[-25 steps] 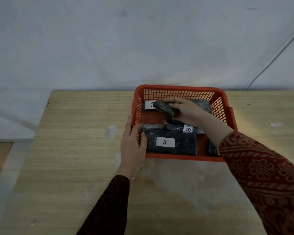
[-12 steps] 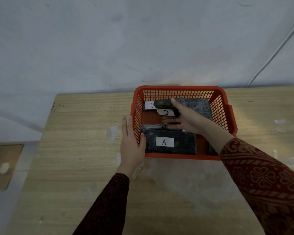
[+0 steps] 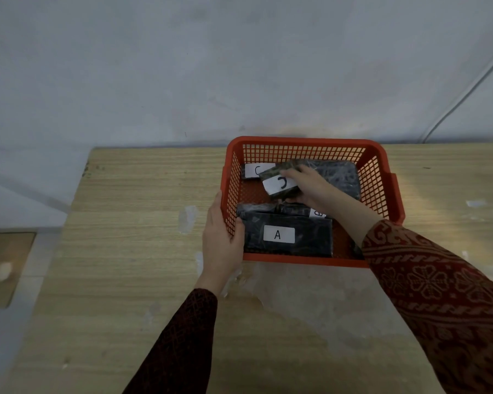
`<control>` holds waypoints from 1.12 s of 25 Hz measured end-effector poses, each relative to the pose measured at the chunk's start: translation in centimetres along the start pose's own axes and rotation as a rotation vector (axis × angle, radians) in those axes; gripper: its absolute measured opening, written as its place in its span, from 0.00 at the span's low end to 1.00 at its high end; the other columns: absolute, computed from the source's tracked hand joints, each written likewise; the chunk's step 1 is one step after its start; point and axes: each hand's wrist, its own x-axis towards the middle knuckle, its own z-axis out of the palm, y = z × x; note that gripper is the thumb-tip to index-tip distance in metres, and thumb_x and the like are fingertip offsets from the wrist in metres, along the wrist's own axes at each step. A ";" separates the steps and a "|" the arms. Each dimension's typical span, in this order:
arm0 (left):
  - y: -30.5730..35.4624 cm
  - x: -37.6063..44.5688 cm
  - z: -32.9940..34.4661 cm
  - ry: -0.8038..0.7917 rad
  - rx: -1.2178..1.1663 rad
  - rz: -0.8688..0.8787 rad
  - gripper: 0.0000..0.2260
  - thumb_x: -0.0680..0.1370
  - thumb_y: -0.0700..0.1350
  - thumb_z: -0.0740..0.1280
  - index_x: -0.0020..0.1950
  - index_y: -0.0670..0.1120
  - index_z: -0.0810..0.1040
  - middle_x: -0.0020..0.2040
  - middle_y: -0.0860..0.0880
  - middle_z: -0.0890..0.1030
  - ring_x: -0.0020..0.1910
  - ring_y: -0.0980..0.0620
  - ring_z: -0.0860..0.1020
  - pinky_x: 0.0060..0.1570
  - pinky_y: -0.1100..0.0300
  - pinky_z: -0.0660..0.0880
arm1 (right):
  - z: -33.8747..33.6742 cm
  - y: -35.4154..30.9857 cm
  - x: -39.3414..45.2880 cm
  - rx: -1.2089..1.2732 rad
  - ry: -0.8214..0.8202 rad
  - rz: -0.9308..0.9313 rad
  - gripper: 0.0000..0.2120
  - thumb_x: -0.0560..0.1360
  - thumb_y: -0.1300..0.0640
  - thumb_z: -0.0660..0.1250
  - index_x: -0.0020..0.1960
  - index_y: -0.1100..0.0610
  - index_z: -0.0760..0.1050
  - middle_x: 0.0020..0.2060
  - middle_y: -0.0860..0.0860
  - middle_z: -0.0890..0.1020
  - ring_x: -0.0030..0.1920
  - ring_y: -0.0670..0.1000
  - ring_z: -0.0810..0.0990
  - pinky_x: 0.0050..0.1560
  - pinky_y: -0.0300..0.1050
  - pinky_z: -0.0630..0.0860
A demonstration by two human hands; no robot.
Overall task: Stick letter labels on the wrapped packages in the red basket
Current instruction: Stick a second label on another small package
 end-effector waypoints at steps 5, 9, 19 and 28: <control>-0.1 0.1 0.1 0.010 -0.053 -0.011 0.27 0.80 0.42 0.61 0.78 0.48 0.57 0.71 0.52 0.69 0.68 0.57 0.69 0.67 0.54 0.70 | 0.1 -1.3 1.8 -0.701 0.107 -0.238 0.25 0.71 0.53 0.73 0.62 0.61 0.68 0.54 0.56 0.76 0.51 0.55 0.76 0.46 0.48 0.75; -0.5 0.2 0.1 0.009 -0.076 0.008 0.28 0.79 0.42 0.61 0.78 0.47 0.57 0.70 0.50 0.70 0.68 0.56 0.69 0.67 0.54 0.71 | 1.4 -2.5 3.5 -1.056 -0.024 -0.347 0.19 0.70 0.52 0.74 0.57 0.59 0.77 0.54 0.57 0.80 0.49 0.53 0.76 0.47 0.45 0.70; -1.0 0.2 0.4 0.014 -0.079 0.032 0.27 0.79 0.45 0.60 0.78 0.45 0.56 0.70 0.48 0.70 0.68 0.53 0.70 0.65 0.50 0.72 | 3.8 -4.3 8.4 -1.498 -0.351 -0.267 0.21 0.75 0.51 0.68 0.63 0.60 0.74 0.52 0.53 0.77 0.49 0.51 0.72 0.49 0.45 0.67; -1.4 0.2 0.5 0.040 -0.082 0.053 0.27 0.79 0.46 0.59 0.77 0.43 0.58 0.69 0.46 0.71 0.68 0.51 0.71 0.65 0.50 0.72 | 4.5 -2.2 7.0 -1.531 -0.086 -0.534 0.19 0.72 0.54 0.72 0.59 0.61 0.76 0.53 0.58 0.81 0.54 0.59 0.79 0.48 0.49 0.75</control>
